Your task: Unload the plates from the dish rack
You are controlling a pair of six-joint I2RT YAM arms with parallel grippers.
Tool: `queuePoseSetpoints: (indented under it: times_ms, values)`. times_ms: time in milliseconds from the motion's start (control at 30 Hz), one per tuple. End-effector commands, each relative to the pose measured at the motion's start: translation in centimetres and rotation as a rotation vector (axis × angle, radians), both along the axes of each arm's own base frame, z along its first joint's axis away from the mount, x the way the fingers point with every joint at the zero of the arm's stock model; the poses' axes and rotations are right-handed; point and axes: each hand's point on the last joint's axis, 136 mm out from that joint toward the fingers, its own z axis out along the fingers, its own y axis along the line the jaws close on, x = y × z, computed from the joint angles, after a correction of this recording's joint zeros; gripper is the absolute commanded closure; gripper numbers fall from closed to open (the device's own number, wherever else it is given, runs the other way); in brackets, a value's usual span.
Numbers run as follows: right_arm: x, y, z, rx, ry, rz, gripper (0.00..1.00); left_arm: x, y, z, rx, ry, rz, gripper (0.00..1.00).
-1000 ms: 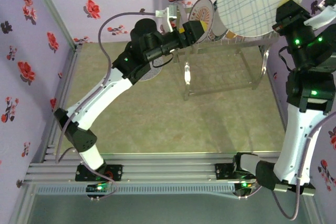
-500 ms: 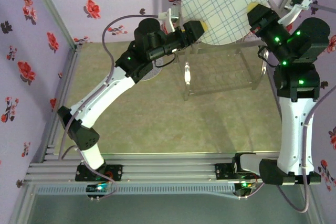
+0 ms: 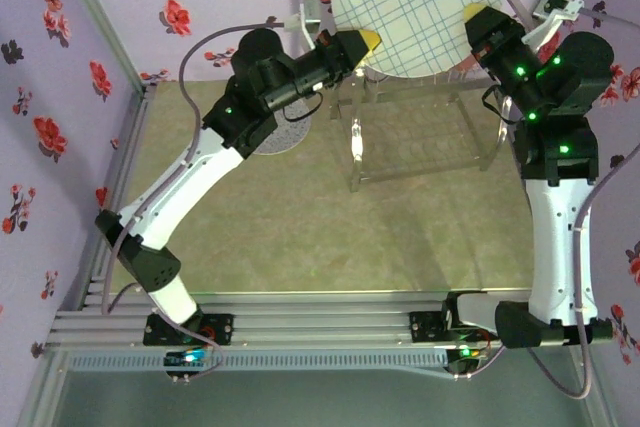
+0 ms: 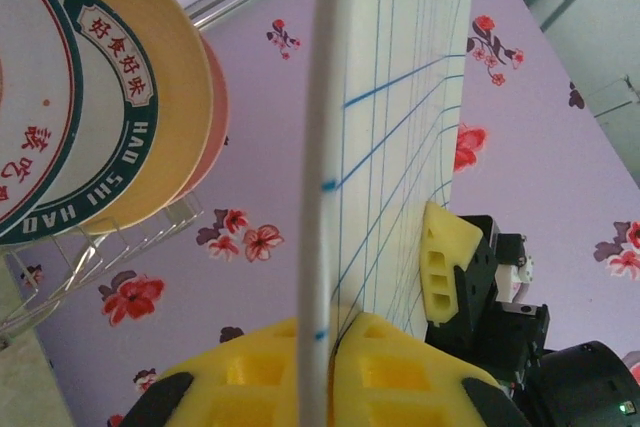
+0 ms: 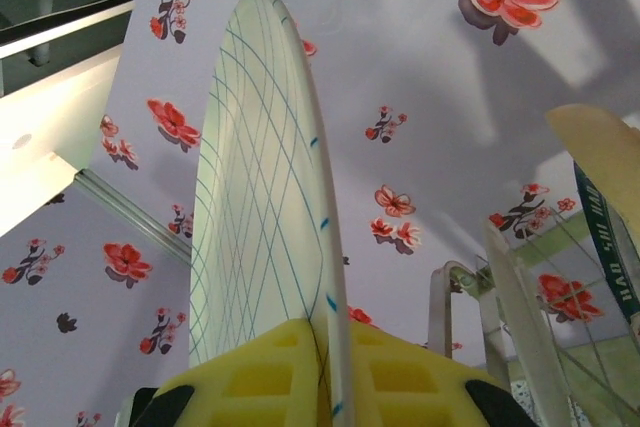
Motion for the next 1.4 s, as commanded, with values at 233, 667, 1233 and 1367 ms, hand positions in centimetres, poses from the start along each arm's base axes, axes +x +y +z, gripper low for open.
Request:
queuePoseSetpoints:
  times_ms: [233,667,1233,1367]
  values:
    - [-1.9,1.9,0.4,-0.248,-0.086,0.007,0.39,2.9,6.7,0.1,0.034,-0.05,0.124,1.0]
    - [-3.7,10.5,-4.6,-0.71,-0.187,0.11,0.34,10.0,22.1,-11.2,-0.03,0.216,0.447,1.0]
    - [-3.5,17.5,-10.5,-0.986,-0.241,0.241,0.29,15.3,24.9,-31.4,0.088,0.462,0.498,1.0]
    - [-3.4,17.6,-10.8,-0.996,-0.239,0.242,0.29,16.4,24.8,-34.6,0.092,0.495,0.498,1.0]
